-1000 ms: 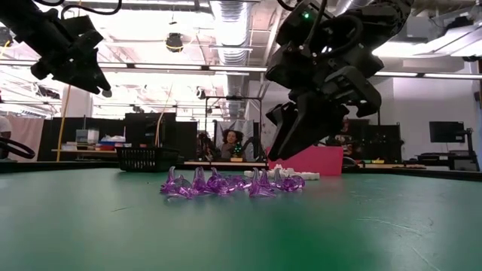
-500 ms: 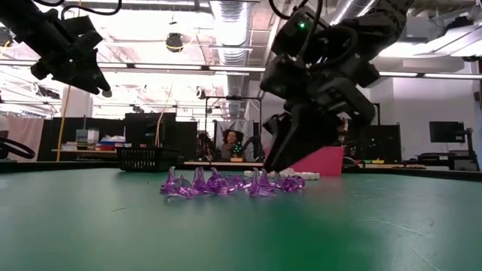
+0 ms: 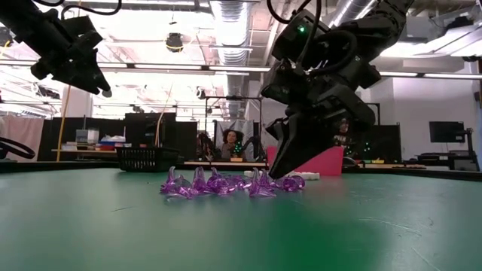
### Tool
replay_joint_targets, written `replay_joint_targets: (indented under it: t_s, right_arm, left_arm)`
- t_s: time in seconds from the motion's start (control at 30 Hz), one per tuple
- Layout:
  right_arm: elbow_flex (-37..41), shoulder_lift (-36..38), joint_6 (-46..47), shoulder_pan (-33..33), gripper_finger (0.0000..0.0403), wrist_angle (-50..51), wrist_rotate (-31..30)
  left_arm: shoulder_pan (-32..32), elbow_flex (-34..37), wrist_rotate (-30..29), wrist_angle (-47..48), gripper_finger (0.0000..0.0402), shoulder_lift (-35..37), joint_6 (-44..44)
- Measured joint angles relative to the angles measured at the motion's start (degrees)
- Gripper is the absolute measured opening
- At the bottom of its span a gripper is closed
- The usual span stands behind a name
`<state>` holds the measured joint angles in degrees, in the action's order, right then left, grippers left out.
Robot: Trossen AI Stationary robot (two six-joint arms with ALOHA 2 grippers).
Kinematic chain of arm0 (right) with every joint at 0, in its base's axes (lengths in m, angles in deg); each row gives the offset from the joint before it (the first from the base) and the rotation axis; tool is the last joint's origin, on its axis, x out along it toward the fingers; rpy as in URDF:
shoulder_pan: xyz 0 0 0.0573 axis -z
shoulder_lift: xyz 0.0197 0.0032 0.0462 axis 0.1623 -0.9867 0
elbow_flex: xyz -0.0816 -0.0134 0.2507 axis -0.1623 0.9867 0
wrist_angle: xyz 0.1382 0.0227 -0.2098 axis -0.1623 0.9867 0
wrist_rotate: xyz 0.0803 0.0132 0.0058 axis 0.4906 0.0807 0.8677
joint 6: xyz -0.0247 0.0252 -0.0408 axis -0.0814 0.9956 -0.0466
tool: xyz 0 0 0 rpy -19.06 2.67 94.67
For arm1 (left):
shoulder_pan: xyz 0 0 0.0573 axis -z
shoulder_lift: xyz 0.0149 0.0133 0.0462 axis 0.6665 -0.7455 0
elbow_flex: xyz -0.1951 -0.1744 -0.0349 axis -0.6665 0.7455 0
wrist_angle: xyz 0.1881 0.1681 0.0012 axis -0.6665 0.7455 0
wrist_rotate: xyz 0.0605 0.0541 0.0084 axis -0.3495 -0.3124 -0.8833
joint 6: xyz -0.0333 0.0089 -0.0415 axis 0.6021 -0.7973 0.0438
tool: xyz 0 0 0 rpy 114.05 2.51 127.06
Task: Sort Halloween decoration
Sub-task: Put the pink witch hat toy into the orange bin
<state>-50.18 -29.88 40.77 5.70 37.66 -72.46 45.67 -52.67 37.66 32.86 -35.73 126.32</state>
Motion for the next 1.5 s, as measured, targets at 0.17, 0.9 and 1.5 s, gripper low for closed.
replay_joint_targets:
  t_s: [0.17, 0.9, 1.5]
  right_arm:
    - [0.0, 0.0, 0.0, 0.0, 0.0034, 0.0, 0.0]
    - [0.0, 21.2, 17.3, -0.2, 0.0018, 26.5, 0.0]
    - [0.0, 33.9, 76.8, -40.5, 0.0018, 52.0, -3.5]
  left_arm:
    - [0.0, 0.0, 0.0, 0.0, 0.0183, 0.0, 0.0]
    - [0.0, 0.0, 0.1, -0.1, 0.0183, 0.0, -0.5]
    - [0.0, 0.0, 0.1, -0.1, 0.0183, 0.0, -1.3]
